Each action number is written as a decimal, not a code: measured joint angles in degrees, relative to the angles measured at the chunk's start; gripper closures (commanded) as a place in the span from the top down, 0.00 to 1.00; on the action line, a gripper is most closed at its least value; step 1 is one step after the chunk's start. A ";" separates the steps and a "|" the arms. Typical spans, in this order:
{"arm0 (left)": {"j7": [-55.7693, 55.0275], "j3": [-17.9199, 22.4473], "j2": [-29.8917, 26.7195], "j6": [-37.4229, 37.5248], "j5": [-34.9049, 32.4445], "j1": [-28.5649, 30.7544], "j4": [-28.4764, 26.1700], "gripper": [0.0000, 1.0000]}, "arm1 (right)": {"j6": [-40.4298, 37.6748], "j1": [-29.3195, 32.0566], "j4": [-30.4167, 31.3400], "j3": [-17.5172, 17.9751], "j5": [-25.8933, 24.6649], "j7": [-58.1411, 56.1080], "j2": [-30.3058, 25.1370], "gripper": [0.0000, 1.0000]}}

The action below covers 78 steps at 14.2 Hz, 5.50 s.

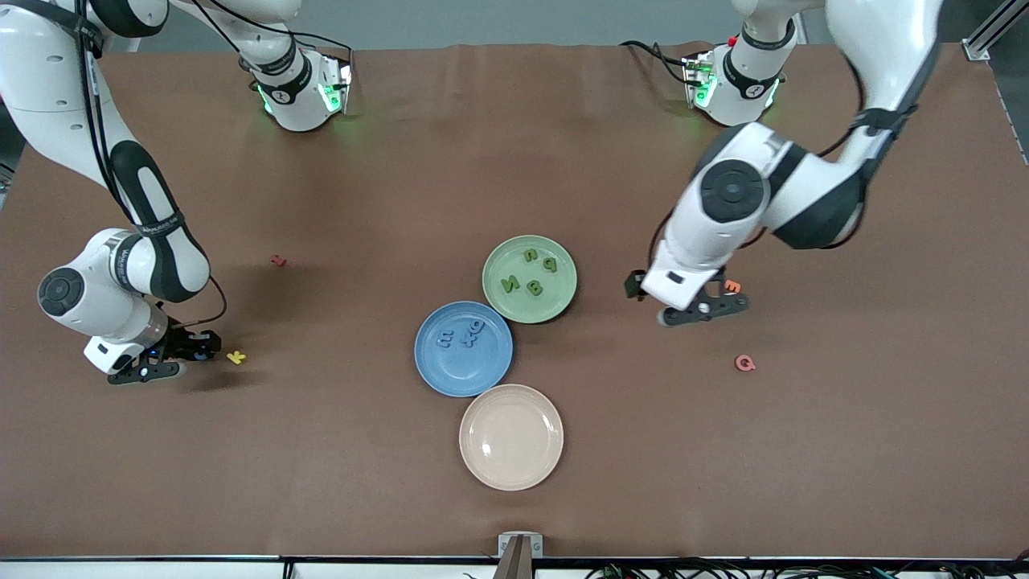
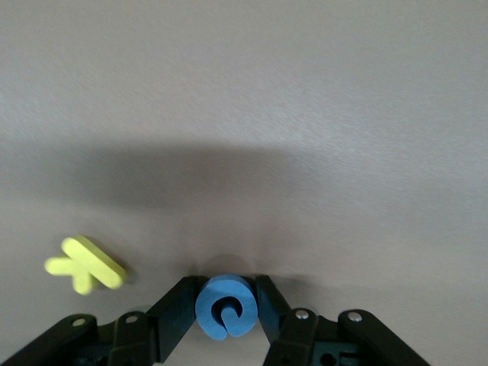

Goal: Sort letters by color into matching plates

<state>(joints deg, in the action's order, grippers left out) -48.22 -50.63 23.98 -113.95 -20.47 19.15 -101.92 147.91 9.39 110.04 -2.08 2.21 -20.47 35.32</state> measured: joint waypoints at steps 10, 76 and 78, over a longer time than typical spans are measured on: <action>7.77 -5.69 0.09 1.65 0.02 14.63 -0.84 0.99 | -14.84 -22.89 -2.82 1.69 0.13 45.68 -5.15 0.00; 46.16 45.05 -23.52 14.47 21.71 -16.08 13.56 1.00 | -61.58 -9.48 -23.49 -0.37 -4.54 21.90 -25.82 1.00; 46.16 45.05 -23.48 15.05 21.71 -16.01 13.56 1.00 | -62.66 -9.41 -25.94 -0.27 -4.53 21.90 -25.83 1.00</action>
<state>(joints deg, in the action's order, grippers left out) -2.06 -5.58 0.50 -98.90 1.23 3.15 -88.36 85.26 -0.01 84.10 -2.35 -2.32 1.43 9.49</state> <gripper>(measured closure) 0.000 0.000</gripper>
